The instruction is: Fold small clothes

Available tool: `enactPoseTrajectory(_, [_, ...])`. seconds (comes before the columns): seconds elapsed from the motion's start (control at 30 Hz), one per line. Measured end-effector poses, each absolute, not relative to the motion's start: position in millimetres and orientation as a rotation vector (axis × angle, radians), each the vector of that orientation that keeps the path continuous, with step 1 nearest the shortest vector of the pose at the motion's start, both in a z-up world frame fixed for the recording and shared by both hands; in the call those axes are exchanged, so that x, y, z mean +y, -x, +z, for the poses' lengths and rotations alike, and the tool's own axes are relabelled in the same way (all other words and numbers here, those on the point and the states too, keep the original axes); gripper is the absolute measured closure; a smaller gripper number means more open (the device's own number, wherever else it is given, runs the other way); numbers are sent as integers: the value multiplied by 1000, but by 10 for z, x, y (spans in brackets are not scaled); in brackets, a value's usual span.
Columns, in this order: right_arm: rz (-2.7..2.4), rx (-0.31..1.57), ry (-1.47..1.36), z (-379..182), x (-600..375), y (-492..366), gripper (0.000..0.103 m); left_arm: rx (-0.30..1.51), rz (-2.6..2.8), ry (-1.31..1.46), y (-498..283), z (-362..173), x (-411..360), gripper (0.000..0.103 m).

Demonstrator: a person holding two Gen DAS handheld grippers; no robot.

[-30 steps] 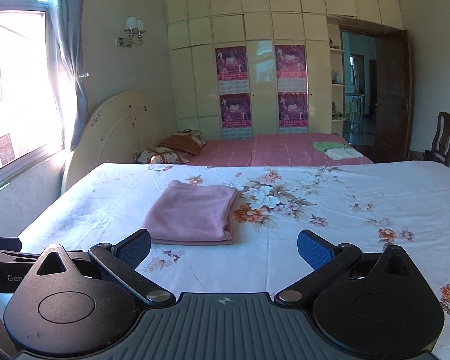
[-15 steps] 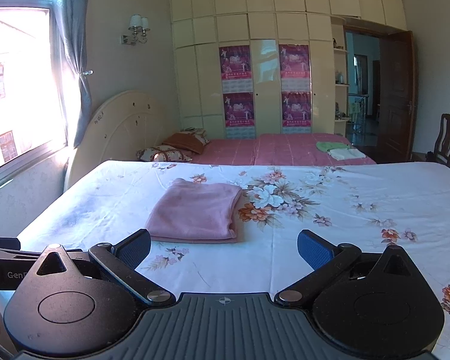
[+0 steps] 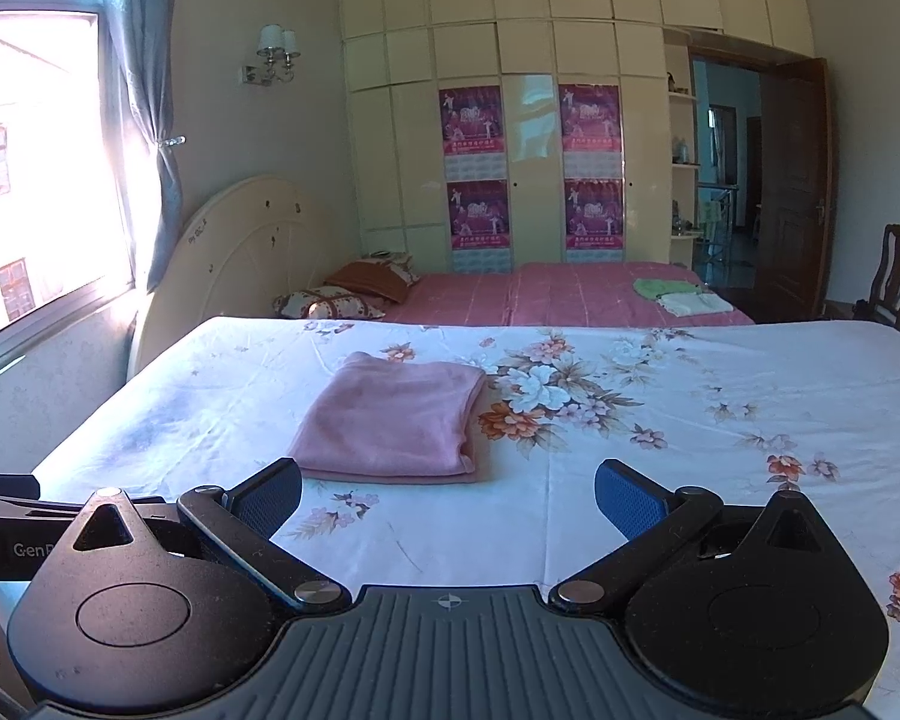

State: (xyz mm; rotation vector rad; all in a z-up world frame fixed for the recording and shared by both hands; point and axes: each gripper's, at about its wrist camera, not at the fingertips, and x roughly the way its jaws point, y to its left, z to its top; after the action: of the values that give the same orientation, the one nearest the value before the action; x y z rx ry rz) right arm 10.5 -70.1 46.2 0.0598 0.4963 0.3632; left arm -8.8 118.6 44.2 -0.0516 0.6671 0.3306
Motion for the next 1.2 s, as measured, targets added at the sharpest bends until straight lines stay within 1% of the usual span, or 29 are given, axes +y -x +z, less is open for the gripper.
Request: enactPoseTrajectory(1.2, [378,524,-61,384,-648,-283,0,694,343,63,-89,365,1249,0])
